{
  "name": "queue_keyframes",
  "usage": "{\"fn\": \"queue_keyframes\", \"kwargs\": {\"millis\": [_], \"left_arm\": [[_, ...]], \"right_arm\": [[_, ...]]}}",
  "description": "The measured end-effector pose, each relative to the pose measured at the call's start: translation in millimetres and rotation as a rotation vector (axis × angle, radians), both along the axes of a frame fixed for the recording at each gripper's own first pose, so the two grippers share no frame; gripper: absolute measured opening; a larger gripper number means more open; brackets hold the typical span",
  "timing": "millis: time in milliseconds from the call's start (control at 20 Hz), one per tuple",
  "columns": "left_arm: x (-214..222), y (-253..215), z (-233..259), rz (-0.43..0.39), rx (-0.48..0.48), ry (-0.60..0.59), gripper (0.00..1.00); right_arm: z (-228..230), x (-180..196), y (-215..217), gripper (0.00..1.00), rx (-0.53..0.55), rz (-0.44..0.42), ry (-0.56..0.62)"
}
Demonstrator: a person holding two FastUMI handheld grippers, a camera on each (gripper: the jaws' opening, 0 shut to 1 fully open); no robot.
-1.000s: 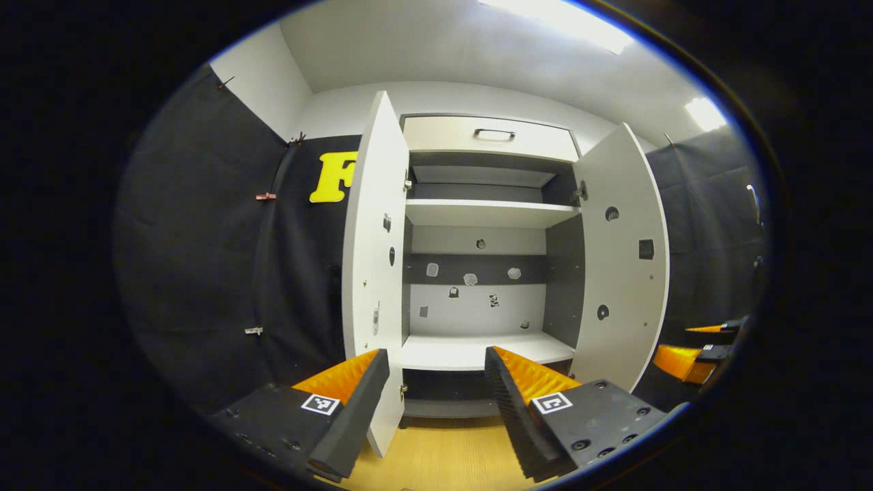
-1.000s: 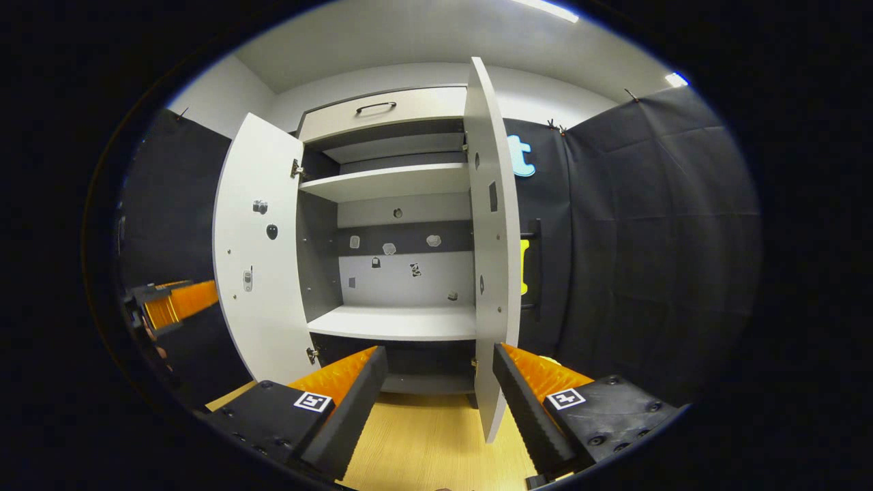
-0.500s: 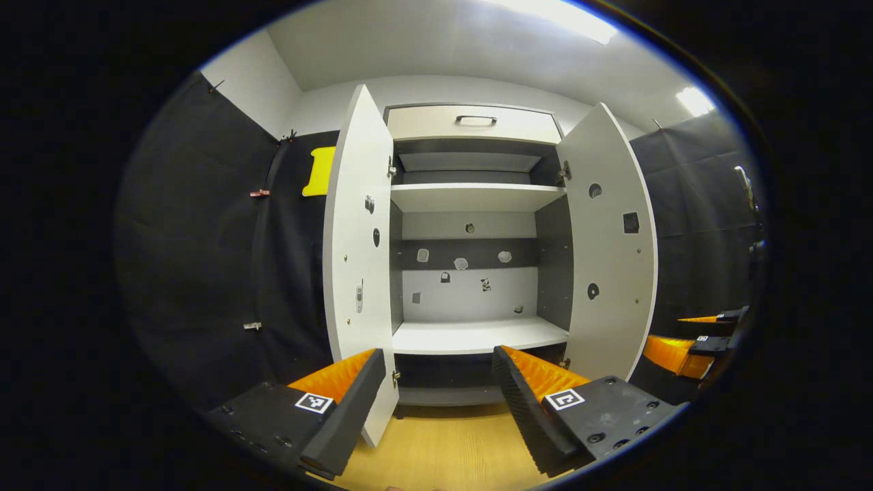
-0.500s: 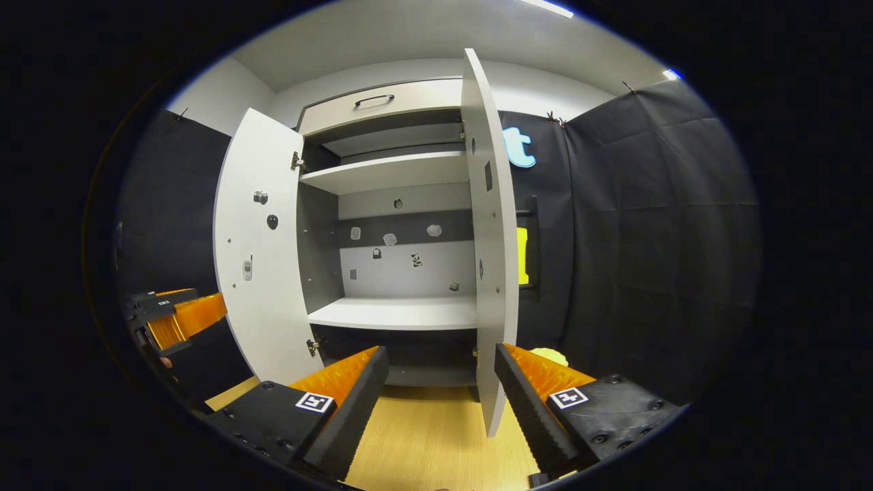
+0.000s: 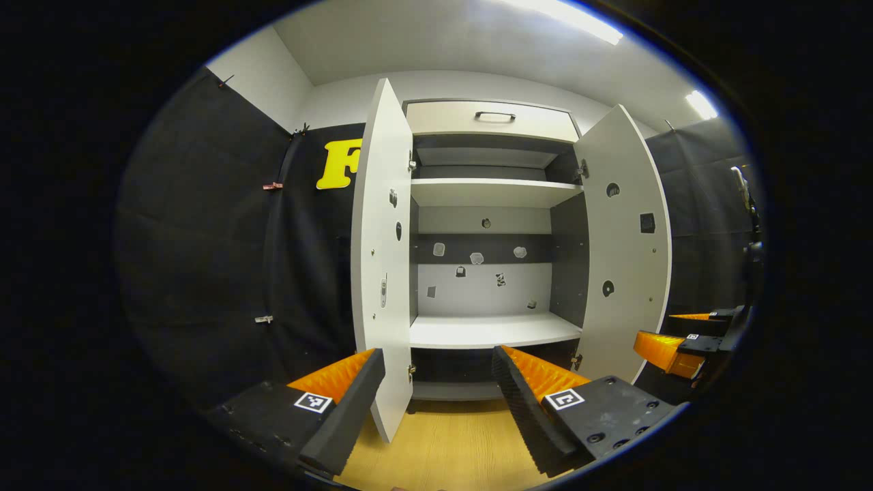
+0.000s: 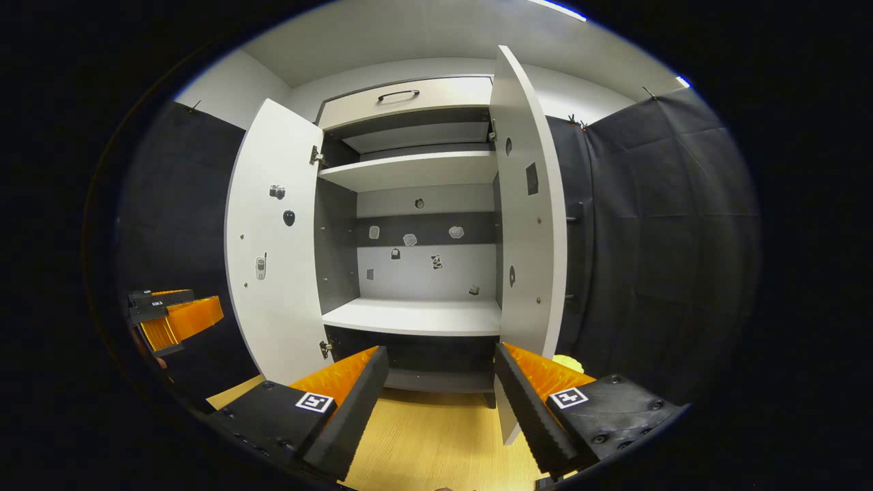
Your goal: Open the right door of the double-door shoe cabinet with the right hand, and open the left door with the left hand.
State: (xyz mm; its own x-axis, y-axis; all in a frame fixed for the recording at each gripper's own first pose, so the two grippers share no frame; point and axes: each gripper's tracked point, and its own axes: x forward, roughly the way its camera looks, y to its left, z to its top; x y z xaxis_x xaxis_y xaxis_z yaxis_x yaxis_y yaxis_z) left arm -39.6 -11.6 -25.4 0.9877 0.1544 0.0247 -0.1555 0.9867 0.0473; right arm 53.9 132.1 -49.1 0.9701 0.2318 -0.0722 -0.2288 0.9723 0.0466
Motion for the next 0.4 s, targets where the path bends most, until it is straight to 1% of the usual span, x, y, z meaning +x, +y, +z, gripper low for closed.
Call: {"fn": "queue_keyframes", "kwargs": {"millis": [400], "left_arm": [[-3.1, -4.6, 4.6, -0.027, 0.012, 0.003, 0.97]], "right_arm": [[-1.2, 0.1, 9.7, 0.99, 0.006, 0.011, 0.007]]}}
